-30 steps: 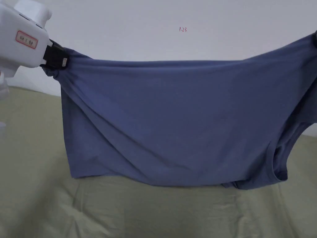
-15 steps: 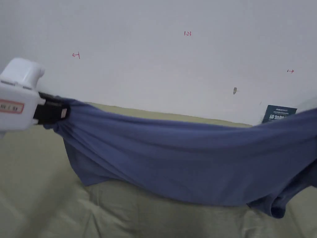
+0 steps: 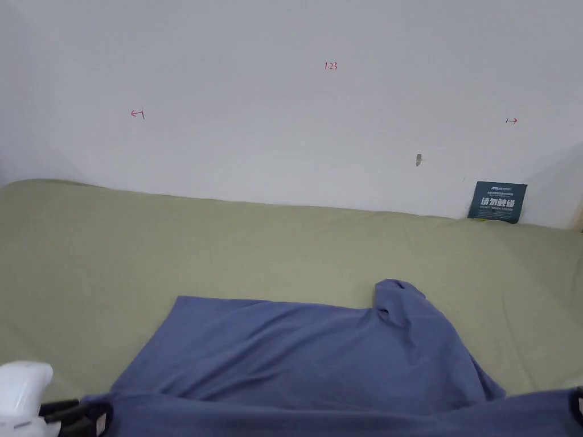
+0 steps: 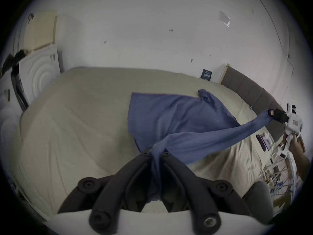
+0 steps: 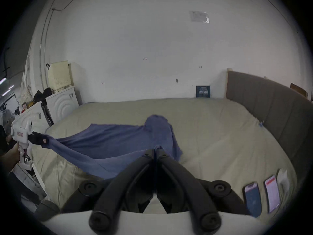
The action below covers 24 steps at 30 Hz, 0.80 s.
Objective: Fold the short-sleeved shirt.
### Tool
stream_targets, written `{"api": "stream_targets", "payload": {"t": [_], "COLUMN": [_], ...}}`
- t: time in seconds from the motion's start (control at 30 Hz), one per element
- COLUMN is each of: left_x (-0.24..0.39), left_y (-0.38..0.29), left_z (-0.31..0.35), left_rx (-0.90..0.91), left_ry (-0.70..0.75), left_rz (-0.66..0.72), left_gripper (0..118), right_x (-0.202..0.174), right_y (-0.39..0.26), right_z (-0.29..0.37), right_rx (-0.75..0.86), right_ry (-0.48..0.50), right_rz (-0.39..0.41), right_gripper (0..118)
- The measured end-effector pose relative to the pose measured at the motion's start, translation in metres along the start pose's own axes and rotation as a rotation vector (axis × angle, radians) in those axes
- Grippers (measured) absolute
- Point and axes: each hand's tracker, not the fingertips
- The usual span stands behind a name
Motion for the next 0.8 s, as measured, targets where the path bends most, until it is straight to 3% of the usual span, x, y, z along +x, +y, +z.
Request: {"api": "stream_targets", "payload": {"t": [0.23, 0.5, 0.57, 0.6, 0.63, 0.67, 0.7, 0.73, 0.8], "left_x": [-0.001, -0.015, -0.019, -0.021, -0.021, -0.023, -0.026, -0.027, -0.026], "left_y": [-0.054, -0.086, -0.091, -0.094, -0.098, -0.101, -0.106, -0.112, -0.117], "left_z": [-0.001, -0.006, -0.007, -0.008, -0.006, -0.005, -0.004, -0.001, 0.012], "left_rx": [-0.060, -0.091, -0.081, -0.078, -0.079, -0.085, -0.090, -0.095, -0.046], "left_ry": [0.005, -0.009, -0.030, -0.035, -0.037, -0.032, -0.024, -0.044, -0.127], "left_rz": [0.003, 0.031, 0.011, 0.001, 0.002, 0.014, 0.052, 0.115, 0.203], "left_gripper": [4, 4, 9, 16, 35, 66, 97, 116, 115], "right_x": [-0.007, 0.009, 0.009, 0.012, 0.013, 0.012, 0.013, 0.014, 0.011], "right_y": [-0.063, -0.111, -0.117, -0.120, -0.122, -0.126, -0.127, -0.128, -0.129], "right_z": [0.029, 0.038, 0.039, 0.038, 0.036, 0.037, 0.039, 0.042, 0.052], "right_rx": [-0.111, -0.169, -0.177, -0.181, -0.192, -0.200, -0.200, -0.203, -0.174], "right_ry": [-0.065, -0.085, -0.087, -0.086, -0.091, -0.115, -0.142, -0.118, -0.078], "right_rz": [-0.056, -0.049, -0.043, -0.044, -0.050, -0.055, -0.051, -0.067, -0.158], "right_gripper": [2, 2, 2, 3, 8, 28, 58, 80, 80]}}
